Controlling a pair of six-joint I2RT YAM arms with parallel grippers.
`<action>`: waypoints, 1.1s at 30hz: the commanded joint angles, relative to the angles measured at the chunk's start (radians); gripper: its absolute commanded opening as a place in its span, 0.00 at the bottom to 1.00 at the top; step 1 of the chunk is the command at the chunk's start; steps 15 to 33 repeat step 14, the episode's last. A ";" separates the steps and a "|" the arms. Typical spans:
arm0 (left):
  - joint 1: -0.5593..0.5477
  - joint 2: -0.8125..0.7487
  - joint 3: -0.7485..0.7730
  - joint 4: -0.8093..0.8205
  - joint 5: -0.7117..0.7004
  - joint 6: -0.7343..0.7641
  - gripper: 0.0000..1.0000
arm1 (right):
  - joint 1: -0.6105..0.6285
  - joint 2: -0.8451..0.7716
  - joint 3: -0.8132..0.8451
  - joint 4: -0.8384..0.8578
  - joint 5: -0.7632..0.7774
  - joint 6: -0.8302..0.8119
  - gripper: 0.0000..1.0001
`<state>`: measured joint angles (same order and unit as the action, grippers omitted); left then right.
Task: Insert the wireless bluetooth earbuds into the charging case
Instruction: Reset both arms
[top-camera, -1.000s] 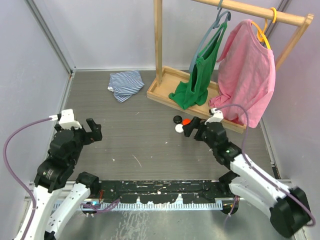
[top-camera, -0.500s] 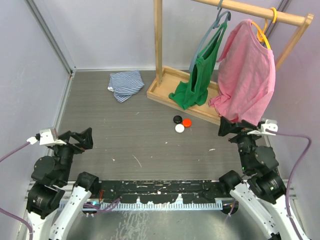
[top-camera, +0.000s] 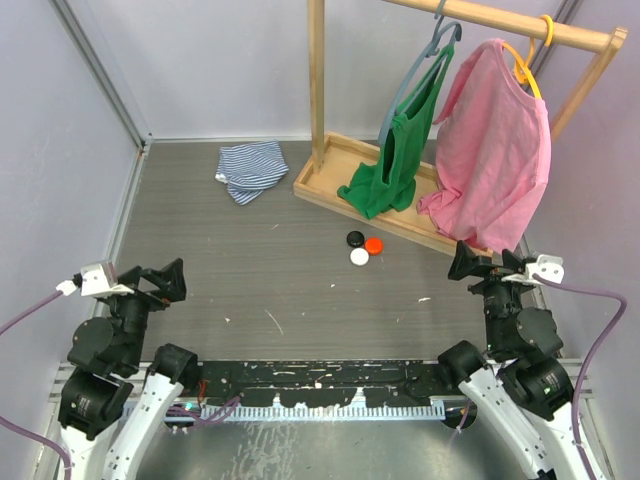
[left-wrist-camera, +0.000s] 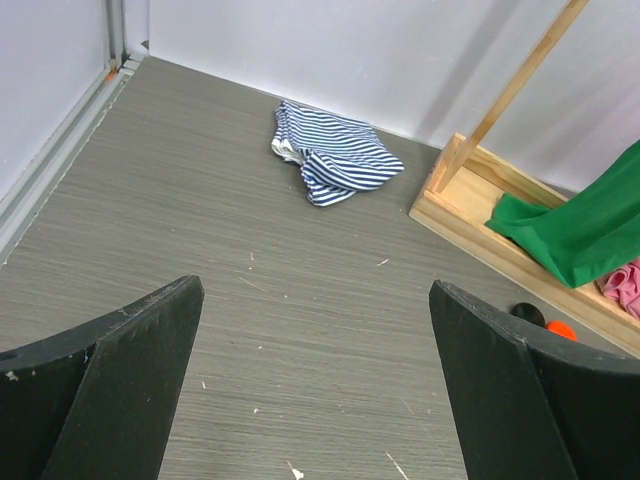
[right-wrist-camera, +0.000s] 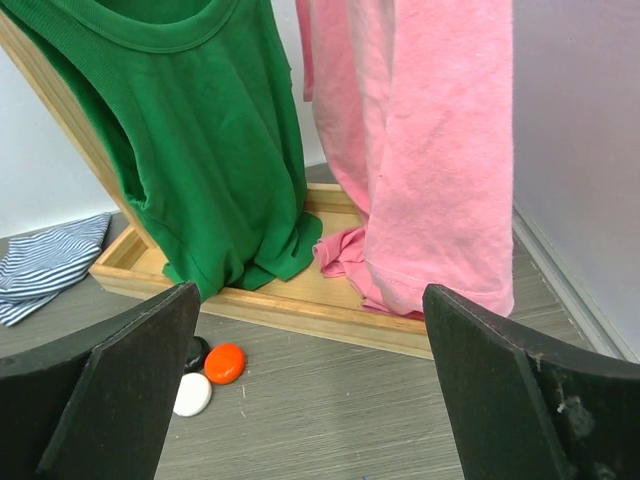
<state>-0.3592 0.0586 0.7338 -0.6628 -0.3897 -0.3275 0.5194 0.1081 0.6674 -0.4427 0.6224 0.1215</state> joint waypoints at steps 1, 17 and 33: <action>0.006 0.026 0.000 0.048 -0.009 0.012 0.98 | -0.002 -0.029 -0.004 0.025 0.035 -0.014 1.00; 0.012 0.053 -0.001 0.051 0.005 0.023 0.98 | -0.002 -0.028 0.001 0.038 0.000 -0.022 1.00; 0.012 0.053 -0.001 0.051 0.005 0.023 0.98 | -0.002 -0.028 0.001 0.038 0.000 -0.022 1.00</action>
